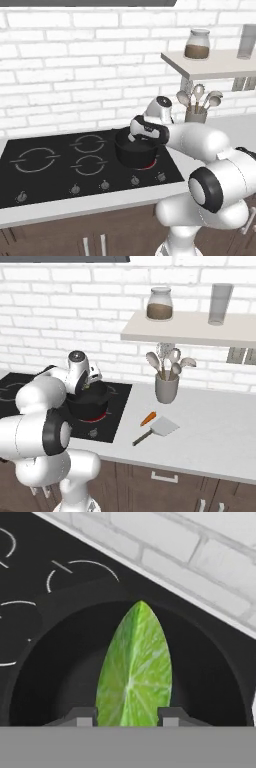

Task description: Put the lemon wedge and carrot in the pot. Retrieve the spatula and lightly stir the vegetables in the pot.

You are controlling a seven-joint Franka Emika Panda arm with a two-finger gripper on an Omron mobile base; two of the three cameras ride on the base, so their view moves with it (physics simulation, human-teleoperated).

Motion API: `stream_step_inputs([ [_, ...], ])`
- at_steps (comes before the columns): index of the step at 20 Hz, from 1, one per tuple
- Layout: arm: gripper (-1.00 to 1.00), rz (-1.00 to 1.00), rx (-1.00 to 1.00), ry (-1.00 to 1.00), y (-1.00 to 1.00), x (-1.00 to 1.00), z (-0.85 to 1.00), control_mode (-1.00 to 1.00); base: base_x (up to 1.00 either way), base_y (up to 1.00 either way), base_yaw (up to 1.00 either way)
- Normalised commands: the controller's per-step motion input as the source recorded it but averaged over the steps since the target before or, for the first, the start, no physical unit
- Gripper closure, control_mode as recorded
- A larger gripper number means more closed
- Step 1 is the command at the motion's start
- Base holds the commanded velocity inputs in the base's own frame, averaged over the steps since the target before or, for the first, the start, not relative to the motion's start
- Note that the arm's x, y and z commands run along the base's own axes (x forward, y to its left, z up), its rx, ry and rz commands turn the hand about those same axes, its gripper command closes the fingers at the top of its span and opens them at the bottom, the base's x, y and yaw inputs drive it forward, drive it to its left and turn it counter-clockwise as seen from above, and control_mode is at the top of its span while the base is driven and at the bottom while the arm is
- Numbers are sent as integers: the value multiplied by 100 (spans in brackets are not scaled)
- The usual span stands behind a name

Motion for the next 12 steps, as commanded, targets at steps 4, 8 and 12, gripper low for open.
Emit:
stream_step_inputs([
  [4,-100,1,0,-13,0,-6,11,-100,0,0,0],
  [8,-100,0,0,-12,-1,-36,38,-100,0,0,0],
  [12,-100,0,0,-9,-32,-78,59,-100,0,0,0],
])
